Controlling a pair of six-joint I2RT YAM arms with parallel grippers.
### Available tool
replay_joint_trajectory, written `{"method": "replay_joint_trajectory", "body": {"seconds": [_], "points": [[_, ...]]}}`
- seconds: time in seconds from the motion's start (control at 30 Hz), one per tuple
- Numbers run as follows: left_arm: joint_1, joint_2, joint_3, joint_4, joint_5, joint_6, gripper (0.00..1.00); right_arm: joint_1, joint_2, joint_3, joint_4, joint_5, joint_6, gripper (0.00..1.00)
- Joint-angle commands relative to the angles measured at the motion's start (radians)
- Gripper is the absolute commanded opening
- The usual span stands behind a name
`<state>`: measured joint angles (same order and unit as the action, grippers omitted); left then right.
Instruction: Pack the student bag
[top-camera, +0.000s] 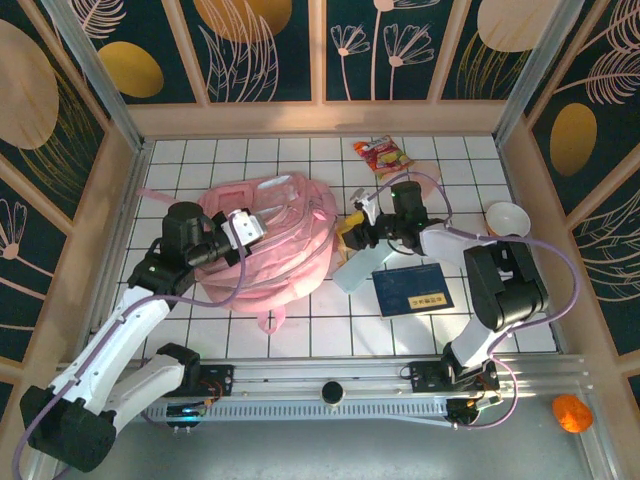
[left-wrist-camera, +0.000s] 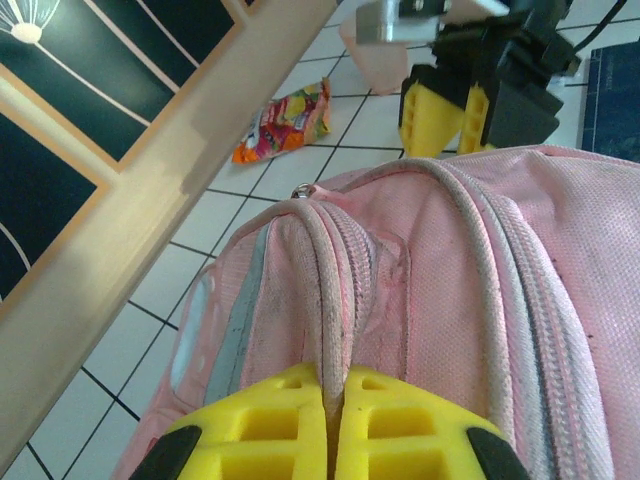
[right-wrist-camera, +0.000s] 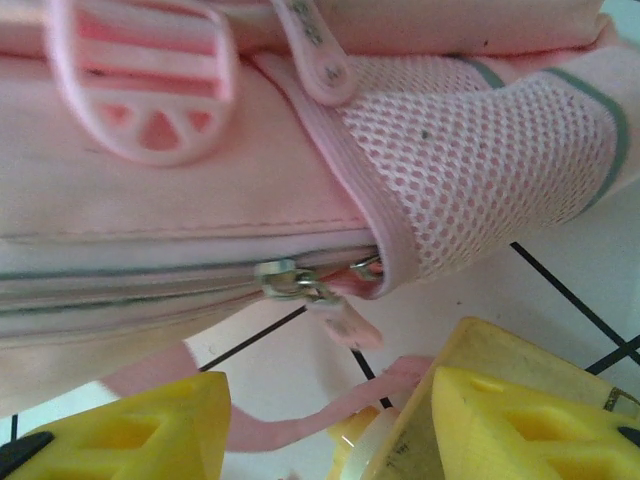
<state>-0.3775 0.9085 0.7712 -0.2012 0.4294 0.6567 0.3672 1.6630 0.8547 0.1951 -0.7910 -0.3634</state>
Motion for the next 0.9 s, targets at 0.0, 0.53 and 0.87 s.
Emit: {"method": "replay_joint_trajectory", "body": {"seconds": [0.0, 0.53, 0.87], "points": [[0.003, -0.041, 0.065, 0.138, 0.081, -0.006, 0.00, 0.002, 0.038, 0.038, 0.007, -0.030, -0.034, 0.58], [0.003, -0.017, 0.079, 0.149, 0.030, -0.012, 0.00, 0.002, 0.055, 0.061, 0.003, -0.124, -0.036, 0.12], [0.003, -0.004, 0.055, 0.137, -0.093, 0.011, 0.00, 0.005, -0.034, 0.033, 0.029, -0.136, 0.021, 0.00]]}}
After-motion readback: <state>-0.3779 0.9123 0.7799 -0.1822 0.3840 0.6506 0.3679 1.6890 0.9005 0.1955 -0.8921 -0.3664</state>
